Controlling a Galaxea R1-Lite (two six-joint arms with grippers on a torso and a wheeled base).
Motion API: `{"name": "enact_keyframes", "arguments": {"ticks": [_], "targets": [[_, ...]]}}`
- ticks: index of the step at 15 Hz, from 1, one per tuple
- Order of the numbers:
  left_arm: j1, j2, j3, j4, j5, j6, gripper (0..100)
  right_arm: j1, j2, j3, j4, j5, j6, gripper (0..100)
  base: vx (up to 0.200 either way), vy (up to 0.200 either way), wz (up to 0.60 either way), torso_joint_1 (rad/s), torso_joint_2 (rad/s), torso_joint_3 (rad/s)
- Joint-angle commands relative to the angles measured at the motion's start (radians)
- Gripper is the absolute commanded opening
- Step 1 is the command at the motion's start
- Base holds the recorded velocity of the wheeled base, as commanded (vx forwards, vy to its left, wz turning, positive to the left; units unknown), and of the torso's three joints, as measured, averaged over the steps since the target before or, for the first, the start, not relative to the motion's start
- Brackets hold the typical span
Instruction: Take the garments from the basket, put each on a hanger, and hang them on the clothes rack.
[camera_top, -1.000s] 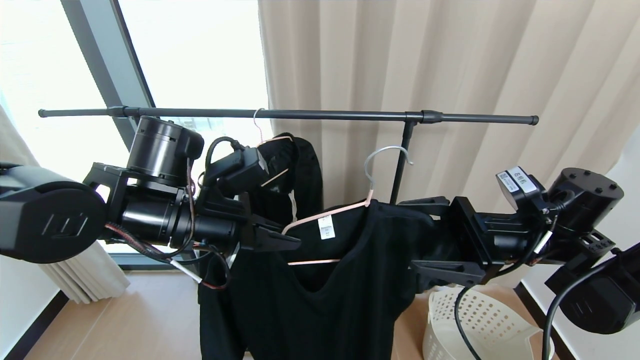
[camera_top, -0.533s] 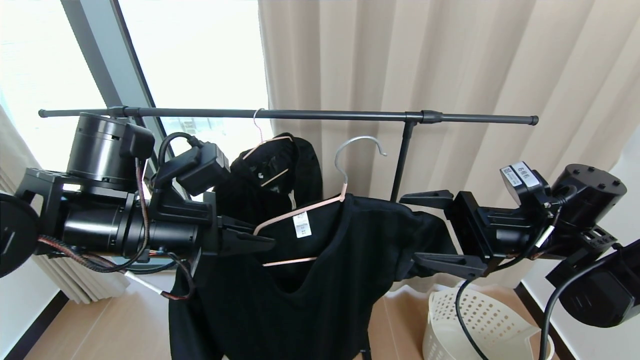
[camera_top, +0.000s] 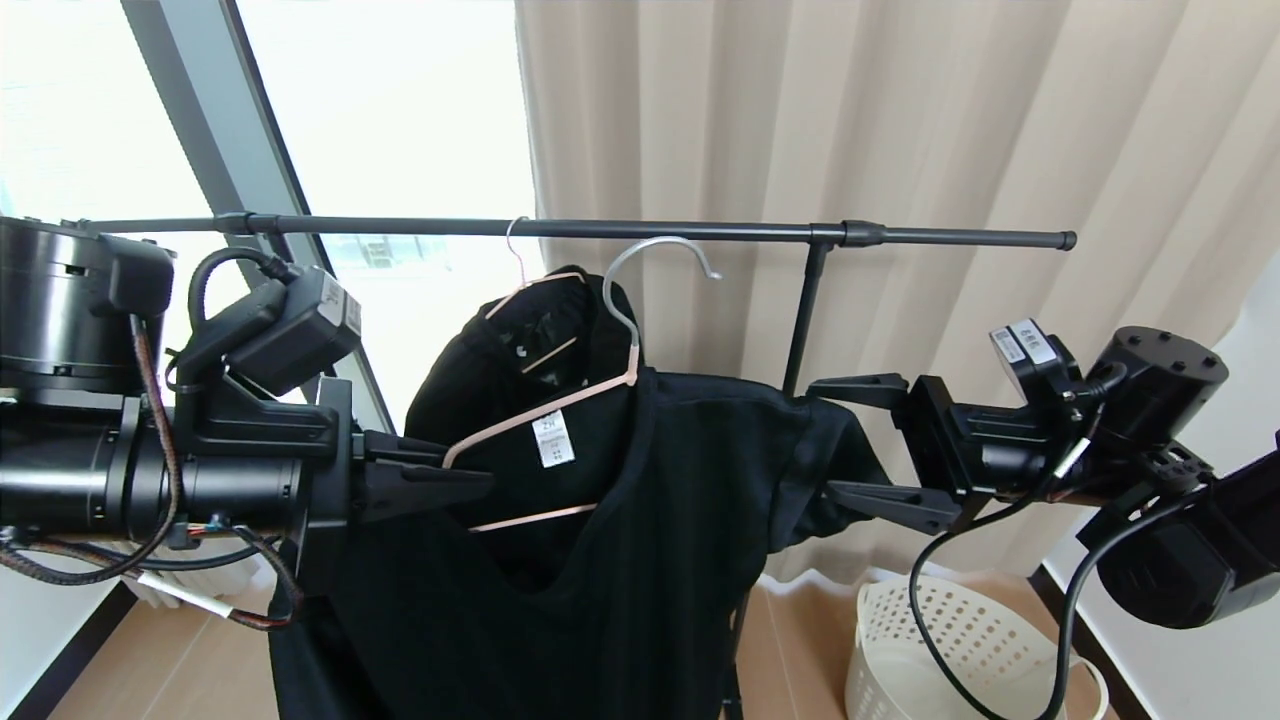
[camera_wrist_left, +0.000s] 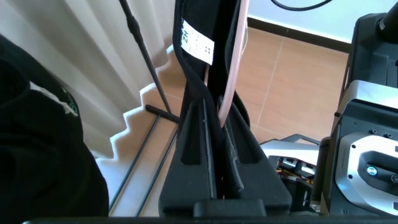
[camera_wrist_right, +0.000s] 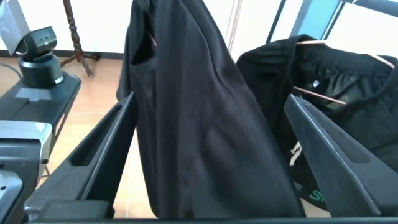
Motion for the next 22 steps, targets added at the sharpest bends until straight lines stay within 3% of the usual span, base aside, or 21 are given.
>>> {"name": "enact_keyframes", "arguments": {"ticks": [1, 14, 15, 22], "targets": [[0.012, -0.042, 0.016, 0.000, -0.001, -0.001, 0, -0.017, 0.047, -0.018, 0.000, 0.000, 0.000, 100, 0.000, 0.000, 0.00, 0.000, 0.00, 0.000], [0.029, -0.080, 0.030, -0.002, -0.001, -0.009, 0, -0.109, 0.175, -0.111, 0.000, 0.000, 0.002, 100, 0.000, 0.000, 0.00, 0.000, 0.00, 0.000], [0.029, -0.081, 0.030, -0.002, -0.001, -0.009, 0, -0.109, 0.175, -0.111, 0.000, 0.000, 0.002, 0, 0.000, 0.000, 0.00, 0.000, 0.00, 0.000], [0.043, -0.104, 0.057, -0.002, -0.001, -0.020, 0, -0.153, 0.179, -0.160, 0.006, 0.003, 0.011, 0, 0.000, 0.000, 0.00, 0.000, 0.00, 0.000]]}}
